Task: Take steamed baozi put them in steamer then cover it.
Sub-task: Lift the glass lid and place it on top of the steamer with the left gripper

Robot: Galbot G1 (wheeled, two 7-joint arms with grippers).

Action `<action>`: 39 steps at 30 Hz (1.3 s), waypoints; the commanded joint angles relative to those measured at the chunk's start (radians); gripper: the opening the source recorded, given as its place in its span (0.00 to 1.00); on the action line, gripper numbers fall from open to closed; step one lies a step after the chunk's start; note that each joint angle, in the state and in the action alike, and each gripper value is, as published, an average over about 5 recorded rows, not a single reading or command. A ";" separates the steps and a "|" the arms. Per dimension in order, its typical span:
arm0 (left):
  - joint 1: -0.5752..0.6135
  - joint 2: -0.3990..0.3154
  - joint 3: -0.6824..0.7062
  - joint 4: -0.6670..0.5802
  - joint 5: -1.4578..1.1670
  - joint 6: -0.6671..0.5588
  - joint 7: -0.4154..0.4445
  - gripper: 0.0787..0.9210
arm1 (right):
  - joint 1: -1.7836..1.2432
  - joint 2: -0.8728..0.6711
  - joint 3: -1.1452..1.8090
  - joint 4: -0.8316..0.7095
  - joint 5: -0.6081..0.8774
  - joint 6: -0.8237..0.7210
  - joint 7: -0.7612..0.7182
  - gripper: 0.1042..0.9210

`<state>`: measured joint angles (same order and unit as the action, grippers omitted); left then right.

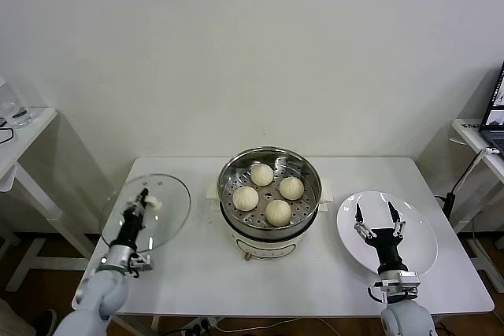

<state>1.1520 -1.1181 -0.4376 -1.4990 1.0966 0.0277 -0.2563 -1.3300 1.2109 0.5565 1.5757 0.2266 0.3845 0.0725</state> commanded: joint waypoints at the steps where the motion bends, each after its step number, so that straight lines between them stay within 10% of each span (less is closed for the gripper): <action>1: 0.056 0.070 -0.160 -0.477 -0.056 0.092 0.124 0.13 | 0.006 -0.001 -0.002 0.008 0.001 -0.006 0.002 0.88; 13: -0.076 0.015 0.269 -0.721 -0.108 0.347 0.253 0.13 | 0.031 -0.034 0.012 -0.003 0.004 -0.025 0.016 0.88; 28: -0.312 -0.287 0.645 -0.387 0.135 0.572 0.512 0.13 | 0.053 -0.015 0.031 -0.029 0.006 -0.028 0.020 0.88; 39: -0.323 -0.333 0.644 -0.309 0.253 0.604 0.551 0.13 | 0.069 -0.006 0.030 -0.054 0.001 -0.032 0.020 0.88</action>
<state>0.8850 -1.3548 0.1097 -1.9074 1.2158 0.5526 0.2102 -1.2679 1.2029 0.5883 1.5319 0.2287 0.3552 0.0914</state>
